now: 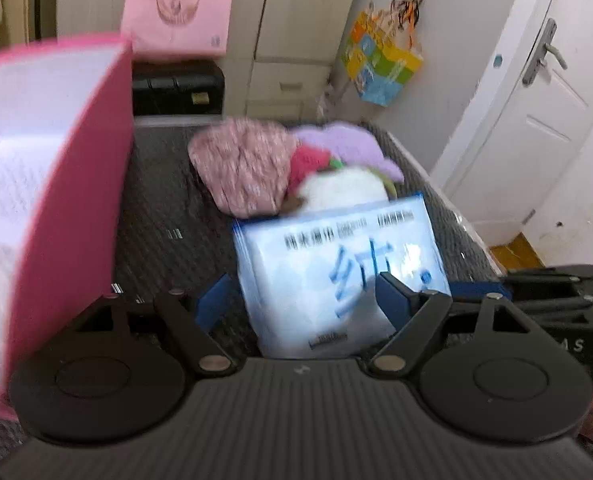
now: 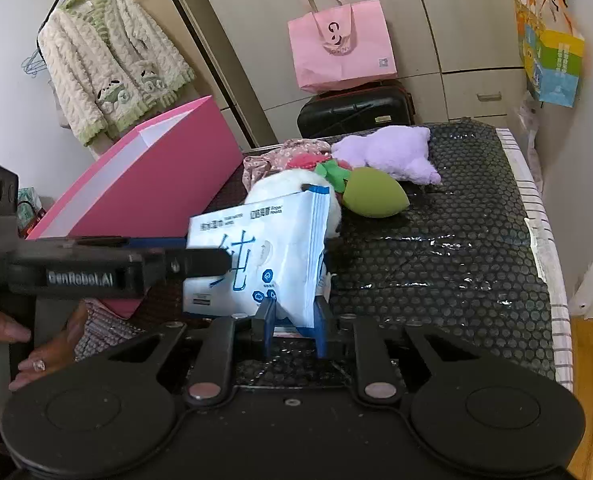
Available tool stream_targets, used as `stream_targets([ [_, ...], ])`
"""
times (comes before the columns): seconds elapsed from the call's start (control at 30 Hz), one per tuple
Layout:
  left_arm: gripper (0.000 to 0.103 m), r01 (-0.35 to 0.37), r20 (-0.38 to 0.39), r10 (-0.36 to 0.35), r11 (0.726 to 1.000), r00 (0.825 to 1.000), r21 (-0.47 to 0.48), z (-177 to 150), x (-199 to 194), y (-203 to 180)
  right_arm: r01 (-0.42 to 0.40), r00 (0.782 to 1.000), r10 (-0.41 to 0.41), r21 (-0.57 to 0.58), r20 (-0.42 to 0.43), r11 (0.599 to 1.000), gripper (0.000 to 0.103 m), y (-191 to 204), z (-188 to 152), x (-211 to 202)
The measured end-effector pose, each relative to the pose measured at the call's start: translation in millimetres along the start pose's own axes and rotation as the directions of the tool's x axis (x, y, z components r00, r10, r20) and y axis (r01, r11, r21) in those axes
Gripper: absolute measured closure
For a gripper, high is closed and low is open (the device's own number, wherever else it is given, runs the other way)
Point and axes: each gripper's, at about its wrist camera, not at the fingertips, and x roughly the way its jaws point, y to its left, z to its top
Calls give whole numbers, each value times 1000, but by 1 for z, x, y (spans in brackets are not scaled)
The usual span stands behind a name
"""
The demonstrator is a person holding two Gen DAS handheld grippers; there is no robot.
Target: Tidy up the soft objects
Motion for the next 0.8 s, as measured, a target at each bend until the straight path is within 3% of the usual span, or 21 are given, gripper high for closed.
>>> stream_targets([
  [0.07, 29, 50, -20, -51, 997, 998, -55, -5, 2, 7, -10, 1000, 10, -18, 8, 1000, 75, 0, -2, -1],
  [0.1, 37, 53, -13, -54, 996, 998, -70, -7, 1, 8, -9, 1000, 9, -30, 11, 1000, 74, 0, -2, -1],
  [0.2, 52, 48, 18, -47, 997, 999, -55, -12, -4, 6, -1, 1000, 2, -66, 20, 998, 68, 1, -2, -2],
  [0.37, 65, 59, 22, -58, 997, 998, -53, -12, -4, 8, -12, 997, 16, -59, 79, 998, 61, -8, 7, -2],
  [0.53, 68, 50, 50, -49, 999, 998, -19, -17, -8, 4, 1, 996, 4, -52, 84, 999, 68, -10, 9, 7],
  [0.6, 68, 45, 64, -45, 999, 997, 8, -19, -10, 0, -33, 998, 36, -52, 56, 998, 72, -8, 9, 7],
  [0.8, 68, 58, 66, -60, 998, 996, 25, -20, -24, -5, -24, 999, 26, -46, 44, 999, 72, 4, 7, -4],
])
